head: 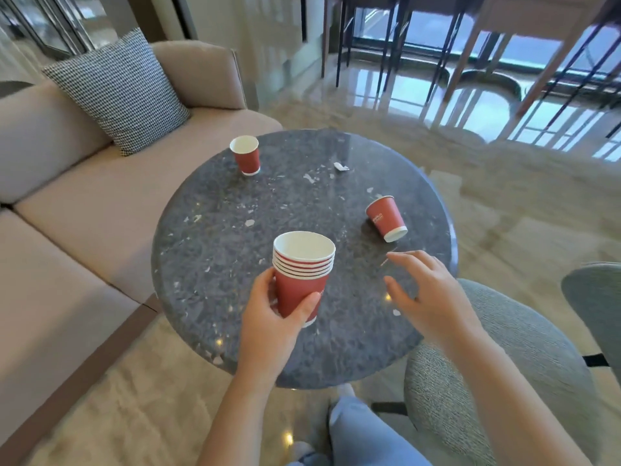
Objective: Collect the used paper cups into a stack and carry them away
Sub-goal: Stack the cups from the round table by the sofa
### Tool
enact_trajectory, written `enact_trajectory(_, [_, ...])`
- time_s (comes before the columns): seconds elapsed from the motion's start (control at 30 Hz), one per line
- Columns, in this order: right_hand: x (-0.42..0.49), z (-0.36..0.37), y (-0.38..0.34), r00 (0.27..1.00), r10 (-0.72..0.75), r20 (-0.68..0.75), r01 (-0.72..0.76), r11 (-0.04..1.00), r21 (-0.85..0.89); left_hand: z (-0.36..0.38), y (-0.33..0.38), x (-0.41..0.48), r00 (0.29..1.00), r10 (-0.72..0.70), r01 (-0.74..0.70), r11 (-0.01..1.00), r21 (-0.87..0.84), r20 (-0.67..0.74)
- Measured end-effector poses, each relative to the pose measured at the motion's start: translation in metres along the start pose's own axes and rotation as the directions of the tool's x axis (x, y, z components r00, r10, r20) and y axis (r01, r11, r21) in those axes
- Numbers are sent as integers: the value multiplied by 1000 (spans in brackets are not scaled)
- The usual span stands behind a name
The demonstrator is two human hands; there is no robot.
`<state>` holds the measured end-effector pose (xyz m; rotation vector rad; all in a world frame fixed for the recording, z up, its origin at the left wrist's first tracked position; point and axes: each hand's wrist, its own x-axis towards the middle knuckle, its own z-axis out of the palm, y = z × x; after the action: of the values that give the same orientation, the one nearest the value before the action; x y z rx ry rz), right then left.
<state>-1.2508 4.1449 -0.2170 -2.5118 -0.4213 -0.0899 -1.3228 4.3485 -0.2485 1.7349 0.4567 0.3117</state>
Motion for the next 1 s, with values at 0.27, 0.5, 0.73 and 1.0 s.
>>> enact_trajectory(0.27, [71, 15, 32, 993, 115, 21, -116, 993, 22, 22, 14, 74, 999, -10, 9, 999, 38, 48])
enact_trajectory(0.5, [132, 27, 73, 980, 184, 70, -186, 982, 17, 45, 18, 136, 999, -27, 24, 997, 79, 35])
enact_trajectory(0.73, [172, 49, 107, 944, 298, 140, -306, 951, 41, 64, 9, 174, 997, -73, 68, 989, 132, 32])
enact_trajectory(1.0, [199, 80, 130, 898, 382, 217, -417, 897, 145, 68, -3, 195, 994, -108, 104, 977, 184, 9])
